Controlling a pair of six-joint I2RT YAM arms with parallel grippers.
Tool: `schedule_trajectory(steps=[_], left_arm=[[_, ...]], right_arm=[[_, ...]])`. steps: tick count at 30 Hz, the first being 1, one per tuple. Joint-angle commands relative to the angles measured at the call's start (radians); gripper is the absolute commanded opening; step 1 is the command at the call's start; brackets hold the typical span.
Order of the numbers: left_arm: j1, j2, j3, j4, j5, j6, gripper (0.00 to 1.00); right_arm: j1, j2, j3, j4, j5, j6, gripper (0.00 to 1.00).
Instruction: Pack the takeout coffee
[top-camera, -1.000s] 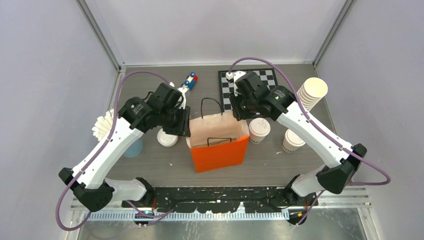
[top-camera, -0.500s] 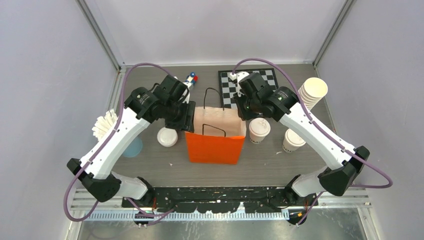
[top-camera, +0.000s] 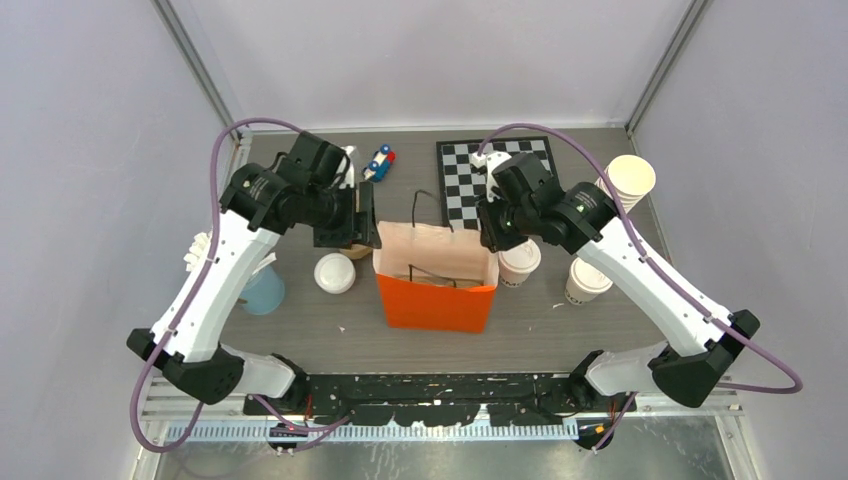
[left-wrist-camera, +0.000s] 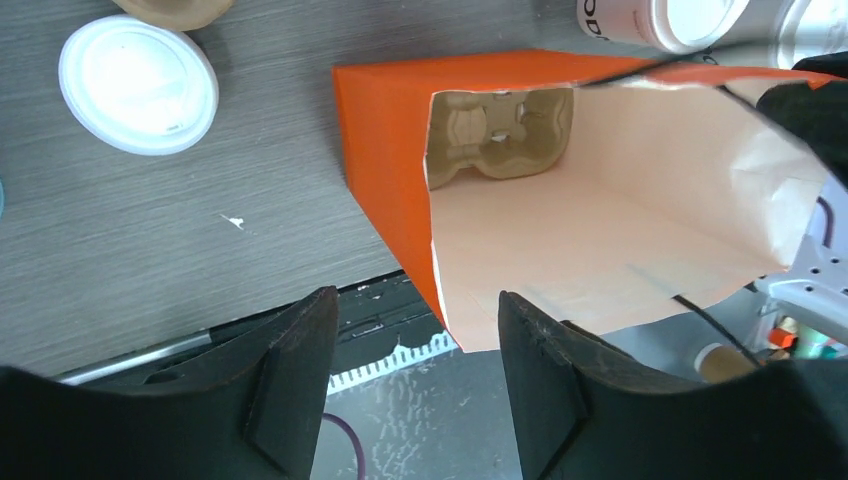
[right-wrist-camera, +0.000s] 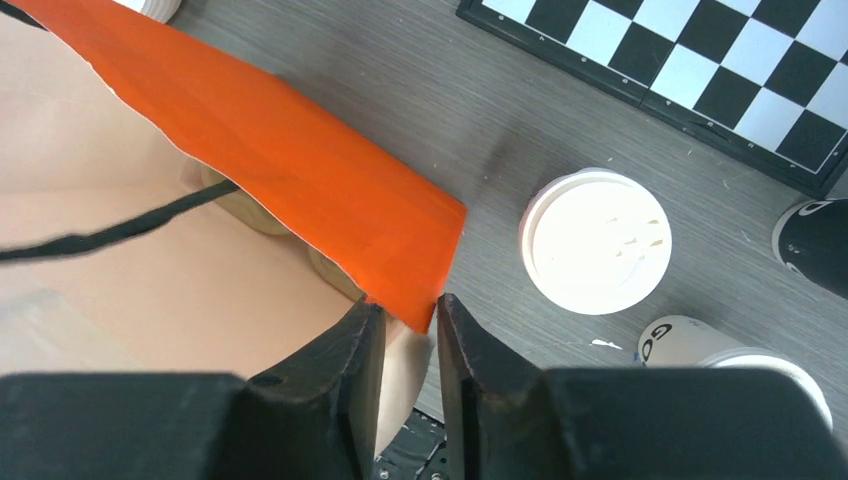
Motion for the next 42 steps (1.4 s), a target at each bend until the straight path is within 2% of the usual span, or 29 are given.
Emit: schedule_trajectory(steps=[1, 4, 9, 13, 16, 21, 27, 31, 34, 36, 38, 42], left_arm=[[0.041, -0.05, -0.016, 0.039, 0.09, -0.012, 0.62], [0.051, -0.047, -0.039, 0.091, 0.14, -0.023, 0.62], [0.05, -0.031, -0.071, 0.11, 0.119, -0.008, 0.6], [0.05, -0.007, -0.061, 0.117, 0.116, 0.014, 0.56], [0.05, 0.009, -0.054, 0.102, 0.095, 0.033, 0.54], [0.05, 0.007, -0.085, 0.126, 0.062, 0.063, 0.5], [0.05, 0.036, -0.066, 0.106, 0.063, 0.1, 0.49], [0.05, 0.034, -0.117, 0.124, 0.091, 0.102, 0.47], [0.05, 0.026, -0.102, 0.11, 0.094, 0.099, 0.37], [0.05, 0.017, -0.086, 0.099, 0.092, 0.098, 0.24], [0.05, 0.006, -0.082, 0.093, 0.091, 0.095, 0.15], [0.05, -0.008, -0.097, 0.08, 0.109, 0.088, 0.09]], right_arm=[[-0.003, -0.055, -0.007, -0.004, -0.037, 0.059, 0.37], [-0.002, -0.058, 0.021, -0.014, -0.027, 0.103, 0.53], [-0.003, -0.06, 0.119, -0.035, -0.011, 0.193, 0.66], [-0.002, -0.091, 0.167, -0.031, -0.01, 0.252, 0.87], [-0.004, -0.107, 0.198, -0.054, 0.053, 0.276, 0.88], [-0.045, -0.108, 0.231, -0.147, 0.249, 0.275, 0.89], [-0.213, -0.1, 0.162, -0.171, 0.252, 0.232, 0.89], [-0.255, -0.092, 0.05, -0.138, 0.263, 0.209, 0.93], [-0.282, -0.098, -0.047, -0.057, 0.208, 0.203, 0.93], [-0.292, -0.081, -0.09, -0.009, 0.165, 0.196, 0.94], [-0.293, -0.053, -0.114, 0.021, 0.151, 0.189, 0.94], [-0.305, 0.004, -0.126, 0.033, 0.119, 0.193, 0.94]])
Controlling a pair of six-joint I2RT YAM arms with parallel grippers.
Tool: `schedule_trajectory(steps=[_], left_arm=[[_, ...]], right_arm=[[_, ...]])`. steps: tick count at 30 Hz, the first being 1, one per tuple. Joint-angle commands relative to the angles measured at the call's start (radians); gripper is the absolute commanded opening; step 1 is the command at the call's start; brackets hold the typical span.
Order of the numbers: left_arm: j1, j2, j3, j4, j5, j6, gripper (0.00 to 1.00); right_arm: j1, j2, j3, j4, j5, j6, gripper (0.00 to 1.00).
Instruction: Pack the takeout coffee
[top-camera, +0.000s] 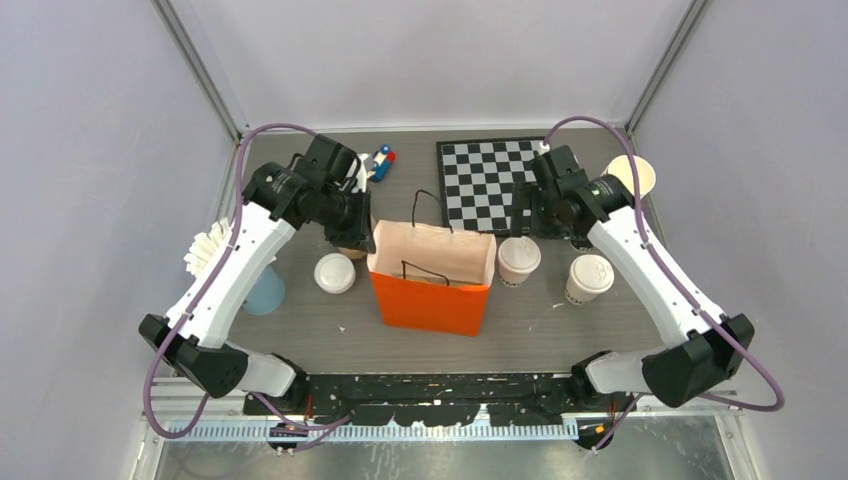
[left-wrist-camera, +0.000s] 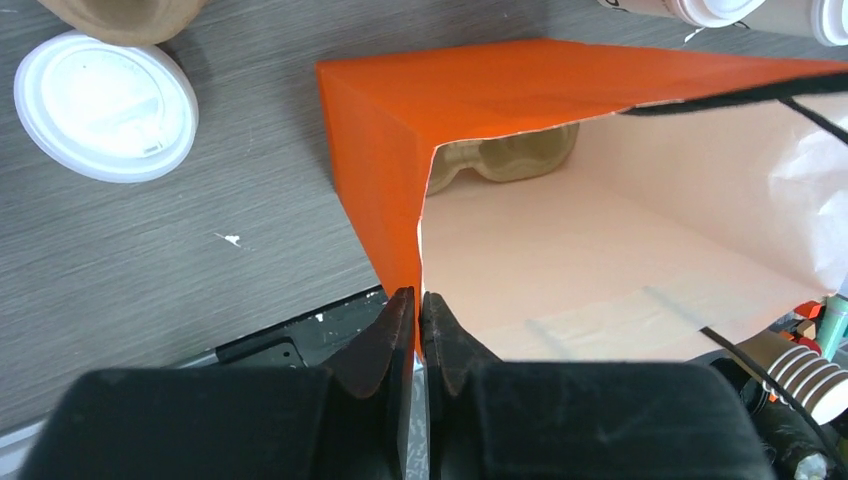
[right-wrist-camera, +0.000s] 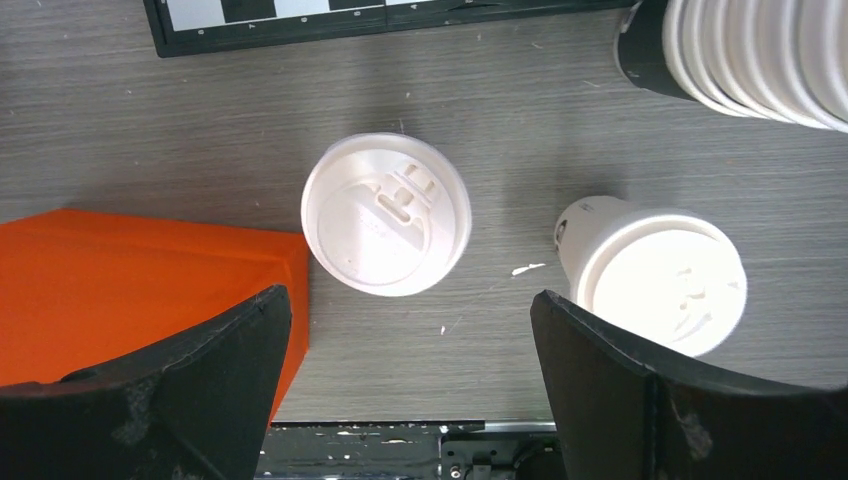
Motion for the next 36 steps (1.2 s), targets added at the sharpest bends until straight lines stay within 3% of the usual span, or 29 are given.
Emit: schedule_trajectory(steps=[1, 4, 10, 12, 18, 19, 29, 36], left_arm=[[0.005, -0.04, 0.017, -0.018, 0.028, 0.008, 0.09], [0.005, -0.042, 0.028, -0.038, 0.023, 0.005, 0.1], [0.004, -0.056, 0.027, -0.018, 0.048, -0.036, 0.24], [0.004, -0.058, 0.029, -0.019, 0.05, -0.043, 0.36], [0.004, -0.053, 0.04, -0.04, 0.038, -0.039, 0.94], [0.004, -0.051, 0.046, -0.046, 0.032, -0.036, 0.99], [0.005, -0.073, 0.068, -0.08, -0.061, -0.023, 1.0], [0.017, -0.083, 0.058, -0.068, -0.044, -0.016, 1.0]], right_arm=[[-0.012, 0.041, 0.001, 0.087, -0.063, -0.014, 0.94], [-0.011, 0.069, -0.004, 0.096, -0.066, -0.011, 0.94], [-0.013, 0.1, -0.066, 0.174, -0.068, -0.029, 0.94], [-0.013, 0.119, -0.067, 0.183, -0.073, -0.048, 0.94], [-0.014, 0.141, -0.09, 0.185, -0.065, -0.086, 0.95], [-0.014, 0.144, -0.093, 0.186, -0.069, -0.088, 0.95], [-0.014, 0.162, -0.104, 0.163, -0.114, -0.076, 0.92], [-0.014, 0.15, -0.133, 0.152, -0.095, -0.08, 0.91]])
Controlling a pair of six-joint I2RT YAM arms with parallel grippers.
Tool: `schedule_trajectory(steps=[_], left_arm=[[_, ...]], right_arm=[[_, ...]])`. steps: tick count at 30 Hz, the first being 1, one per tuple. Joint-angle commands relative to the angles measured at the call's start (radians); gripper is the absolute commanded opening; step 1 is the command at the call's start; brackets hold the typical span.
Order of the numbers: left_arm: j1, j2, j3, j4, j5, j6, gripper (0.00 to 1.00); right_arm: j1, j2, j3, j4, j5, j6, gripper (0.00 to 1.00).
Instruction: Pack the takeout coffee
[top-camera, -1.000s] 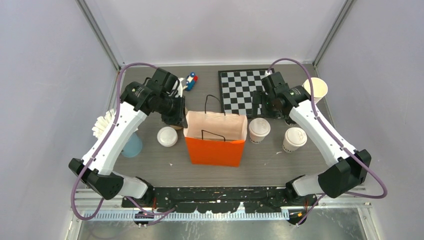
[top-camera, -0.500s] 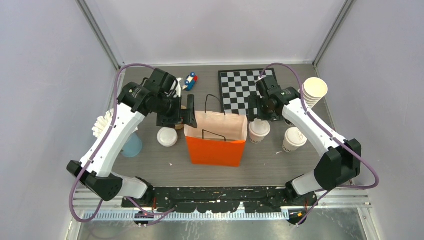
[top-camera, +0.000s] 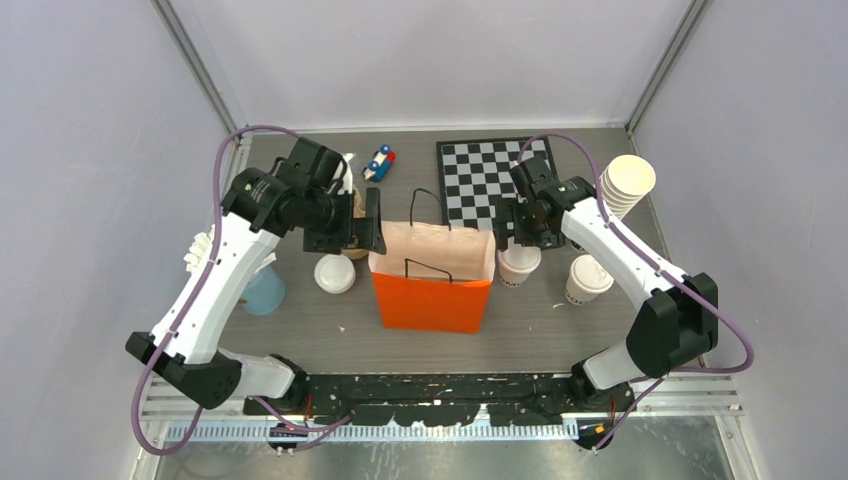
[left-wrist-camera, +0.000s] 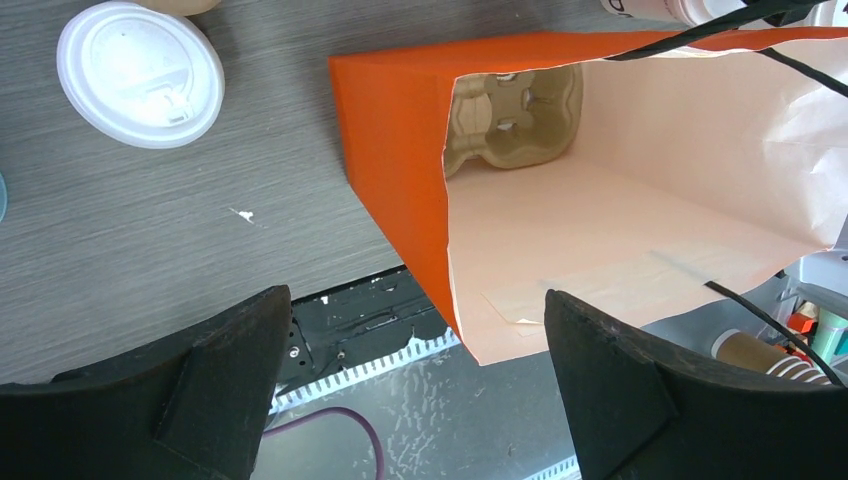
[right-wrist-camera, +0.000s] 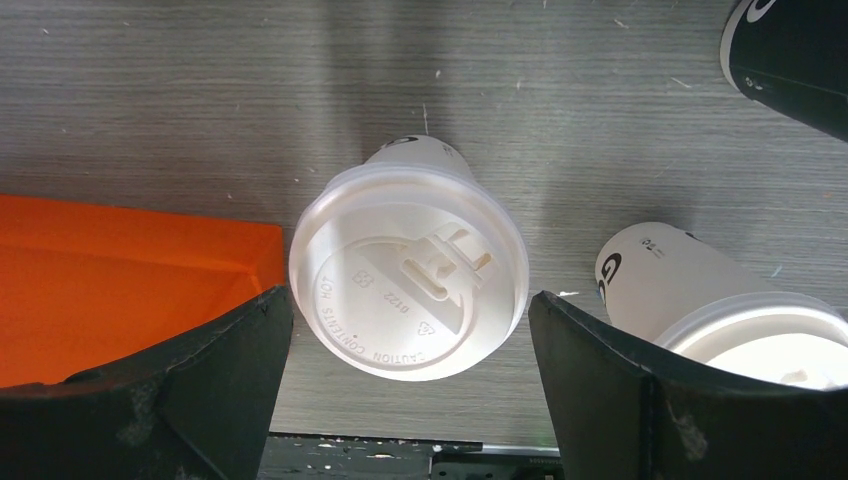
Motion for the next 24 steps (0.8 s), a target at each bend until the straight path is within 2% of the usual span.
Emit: schedule_trajectory(steps=[1, 17, 24], left_arm=[[0.012, -0.024, 0.027, 0.0, 0.0, 0.017, 1.0], [0.013, -0.02, 0.012, 0.019, 0.032, 0.018, 0.9], [0.014, -0.016, 0.037, 0.024, 0.024, 0.015, 0.89]], right_arm=[[-0.003, -0.017, -0.021, 0.005, 0.002, -0.011, 0.91], [0.001, -0.01, -0.055, 0.029, 0.005, -0.022, 0.88], [0.008, -0.001, -0.037, 0.017, 0.026, -0.025, 0.88]])
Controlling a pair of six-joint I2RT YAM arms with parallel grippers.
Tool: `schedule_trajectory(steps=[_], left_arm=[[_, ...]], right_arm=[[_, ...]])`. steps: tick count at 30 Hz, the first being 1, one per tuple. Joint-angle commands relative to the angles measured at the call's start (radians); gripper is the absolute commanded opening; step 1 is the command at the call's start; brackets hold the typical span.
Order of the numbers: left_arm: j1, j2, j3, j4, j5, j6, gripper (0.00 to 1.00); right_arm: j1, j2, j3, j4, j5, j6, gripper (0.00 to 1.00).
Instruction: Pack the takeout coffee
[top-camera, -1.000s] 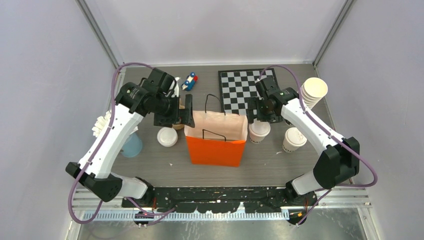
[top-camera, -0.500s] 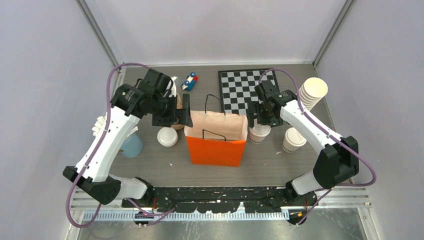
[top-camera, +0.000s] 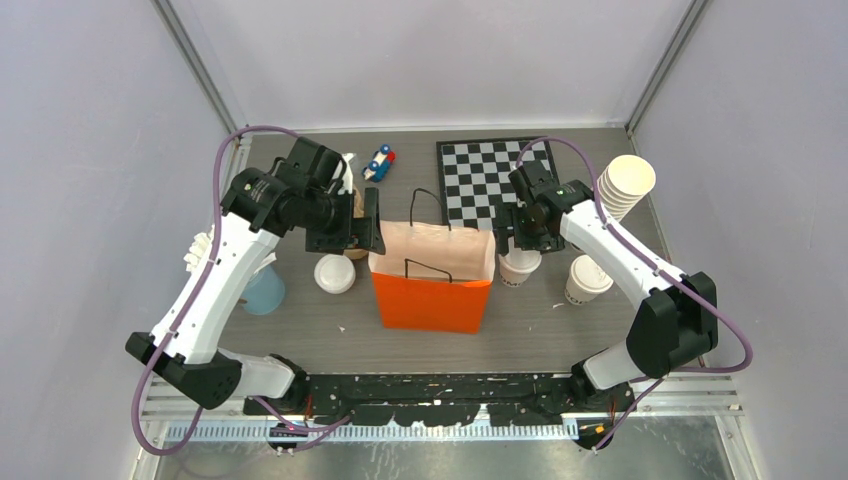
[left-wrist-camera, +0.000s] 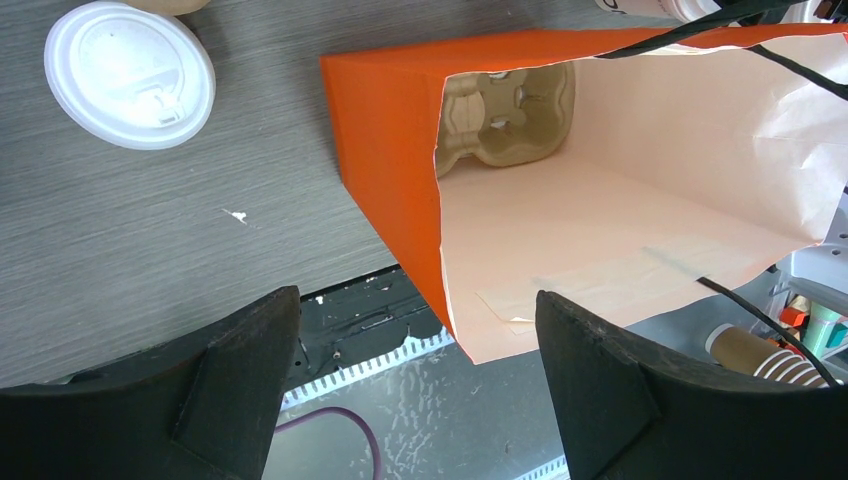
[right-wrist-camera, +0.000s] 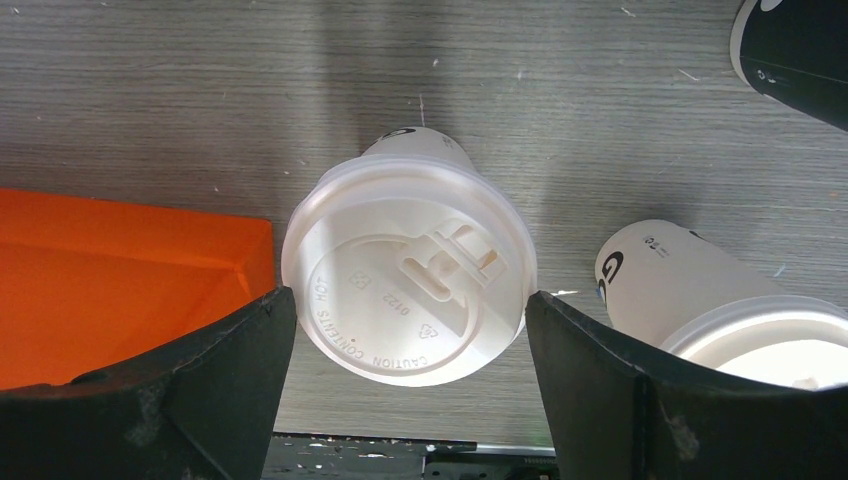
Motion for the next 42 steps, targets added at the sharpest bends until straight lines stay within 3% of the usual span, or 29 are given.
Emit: schedule_trajectory(steps=[1, 7, 22, 33, 42], left_arm=[[0.008, -0.01, 0.038, 0.022, 0.005, 0.012, 0.89], [0.007, -0.013, 0.037, 0.014, 0.004, 0.012, 0.89], [0.007, -0.041, -0.008, 0.037, 0.011, 0.002, 0.89], [0.007, -0.058, -0.016, 0.054, 0.023, -0.008, 0.87], [0.007, -0.065, -0.041, 0.067, 0.033, -0.008, 0.81]], right_arm=[[0.009, 0.003, 0.011, -0.002, 0.031, -0.013, 0.87], [0.013, 0.007, 0.016, -0.01, 0.03, -0.01, 0.83], [0.032, -0.002, 0.011, -0.005, 0.049, -0.006, 0.89], [0.04, 0.001, -0.01, 0.003, 0.061, -0.011, 0.83], [0.04, -0.01, -0.036, 0.017, 0.038, -0.033, 0.82]])
